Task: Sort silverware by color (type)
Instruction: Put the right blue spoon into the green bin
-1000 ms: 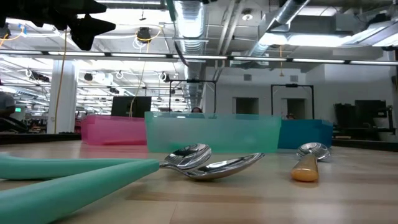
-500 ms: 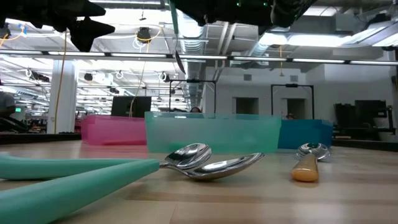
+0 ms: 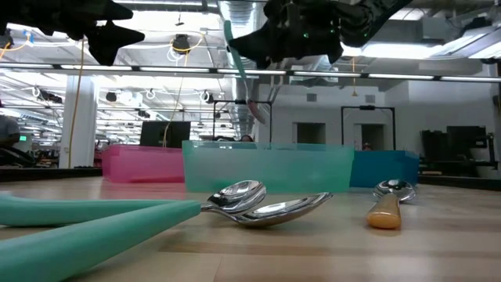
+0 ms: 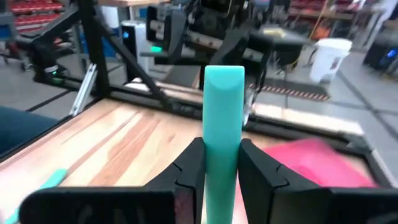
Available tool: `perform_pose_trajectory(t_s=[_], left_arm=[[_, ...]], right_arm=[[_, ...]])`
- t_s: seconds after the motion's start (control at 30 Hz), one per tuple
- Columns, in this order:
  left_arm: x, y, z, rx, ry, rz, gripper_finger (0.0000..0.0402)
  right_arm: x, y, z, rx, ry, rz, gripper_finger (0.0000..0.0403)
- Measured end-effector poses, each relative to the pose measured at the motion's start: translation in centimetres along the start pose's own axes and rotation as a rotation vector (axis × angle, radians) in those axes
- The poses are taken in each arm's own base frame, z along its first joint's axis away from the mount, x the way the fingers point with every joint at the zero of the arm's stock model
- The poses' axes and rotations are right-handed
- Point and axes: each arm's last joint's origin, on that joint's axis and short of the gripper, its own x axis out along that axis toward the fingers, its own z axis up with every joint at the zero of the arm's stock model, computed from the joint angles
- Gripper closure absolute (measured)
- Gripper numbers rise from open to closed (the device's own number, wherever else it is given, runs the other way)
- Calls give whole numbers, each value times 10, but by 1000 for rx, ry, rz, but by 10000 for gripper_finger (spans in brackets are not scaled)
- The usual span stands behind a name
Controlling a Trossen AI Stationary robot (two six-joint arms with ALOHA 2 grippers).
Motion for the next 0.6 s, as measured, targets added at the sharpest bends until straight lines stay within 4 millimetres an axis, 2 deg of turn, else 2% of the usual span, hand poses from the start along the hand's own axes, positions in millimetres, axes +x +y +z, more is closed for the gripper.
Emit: perform_pose_trajectory(t_s=[0.6], left_arm=[[0,0,0,-27,-1,0,187]], right_arm=[[-4,6,-28,135,276,-4,306]])
